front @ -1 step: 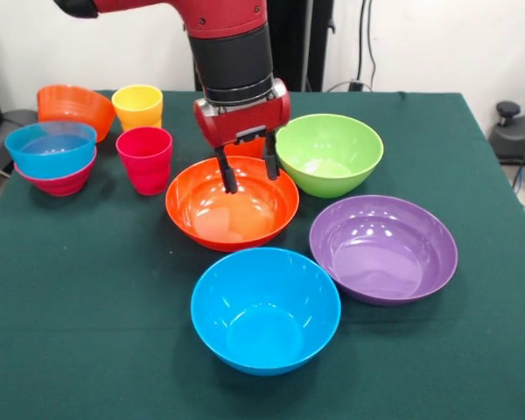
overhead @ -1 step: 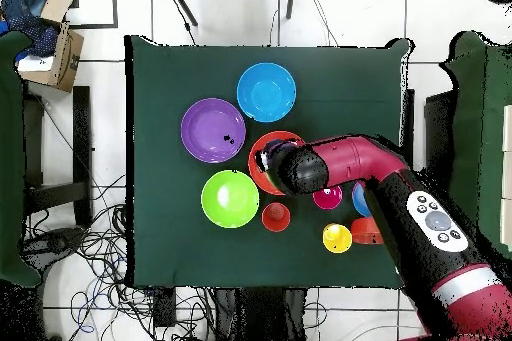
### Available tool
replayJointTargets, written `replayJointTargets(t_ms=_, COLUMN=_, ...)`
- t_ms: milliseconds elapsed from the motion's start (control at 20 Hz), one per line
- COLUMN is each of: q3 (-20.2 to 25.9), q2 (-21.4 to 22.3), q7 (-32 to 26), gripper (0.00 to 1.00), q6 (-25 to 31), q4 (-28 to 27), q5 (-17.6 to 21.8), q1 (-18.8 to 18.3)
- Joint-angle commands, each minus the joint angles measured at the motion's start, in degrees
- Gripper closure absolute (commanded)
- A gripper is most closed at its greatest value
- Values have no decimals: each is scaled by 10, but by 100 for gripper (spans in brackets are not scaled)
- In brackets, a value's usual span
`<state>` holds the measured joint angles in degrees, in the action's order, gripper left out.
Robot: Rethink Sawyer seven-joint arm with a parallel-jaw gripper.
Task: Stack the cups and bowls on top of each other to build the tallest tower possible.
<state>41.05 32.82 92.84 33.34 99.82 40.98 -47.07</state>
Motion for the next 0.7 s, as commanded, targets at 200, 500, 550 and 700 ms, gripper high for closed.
replayJointTargets(t_ms=200, q3=12, q2=2, q7=-184, gripper=0, q6=61, q4=50, q5=57, q1=-31)
replayJointTargets(t_ms=500, q3=14, q2=3, q7=-188, gripper=0, q6=68, q4=54, q5=65, q1=-37)
replayJointTargets(t_ms=550, q3=12, q2=0, q7=-186, gripper=0, q6=66, q4=51, q5=69, q1=-34)
replayJointTargets(t_ms=700, q3=4, q2=-11, q7=-178, gripper=0, q6=60, q4=41, q5=81, q1=-26)
